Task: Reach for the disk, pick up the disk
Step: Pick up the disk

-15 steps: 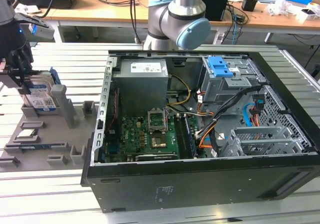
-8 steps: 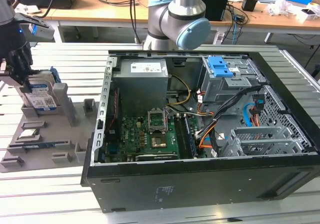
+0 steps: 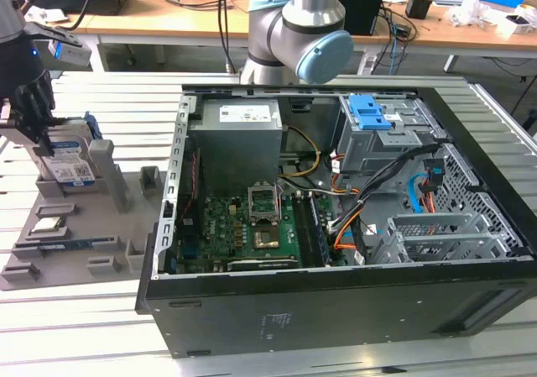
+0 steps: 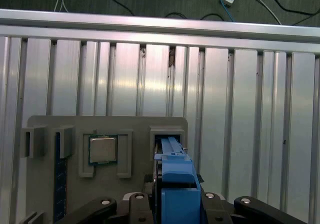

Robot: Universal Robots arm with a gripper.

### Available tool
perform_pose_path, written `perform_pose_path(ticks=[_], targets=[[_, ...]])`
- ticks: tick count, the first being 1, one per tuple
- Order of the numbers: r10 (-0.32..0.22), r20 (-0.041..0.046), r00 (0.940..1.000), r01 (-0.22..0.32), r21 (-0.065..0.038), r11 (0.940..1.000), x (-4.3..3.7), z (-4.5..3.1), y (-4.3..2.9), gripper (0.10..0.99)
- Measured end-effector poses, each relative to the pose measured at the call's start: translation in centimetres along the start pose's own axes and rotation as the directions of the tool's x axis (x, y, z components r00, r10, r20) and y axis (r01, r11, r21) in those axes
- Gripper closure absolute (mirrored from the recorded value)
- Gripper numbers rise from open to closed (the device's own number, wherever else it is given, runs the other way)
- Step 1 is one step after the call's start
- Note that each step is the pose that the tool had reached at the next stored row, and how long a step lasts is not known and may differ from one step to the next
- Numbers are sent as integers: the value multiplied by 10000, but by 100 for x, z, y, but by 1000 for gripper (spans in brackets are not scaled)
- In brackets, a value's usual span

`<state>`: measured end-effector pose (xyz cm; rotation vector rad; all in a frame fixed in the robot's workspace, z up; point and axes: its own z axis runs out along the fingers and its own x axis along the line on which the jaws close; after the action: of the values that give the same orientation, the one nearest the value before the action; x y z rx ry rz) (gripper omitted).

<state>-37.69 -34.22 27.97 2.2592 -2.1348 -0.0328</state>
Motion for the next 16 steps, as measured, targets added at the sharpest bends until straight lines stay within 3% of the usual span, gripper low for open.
perform_pose_path(ticks=[8,16], targets=[[0,1,10000,0,3,10000,0,-1,0,722],[-1,0,10000,1,0,10000,0,-131,2,722]])
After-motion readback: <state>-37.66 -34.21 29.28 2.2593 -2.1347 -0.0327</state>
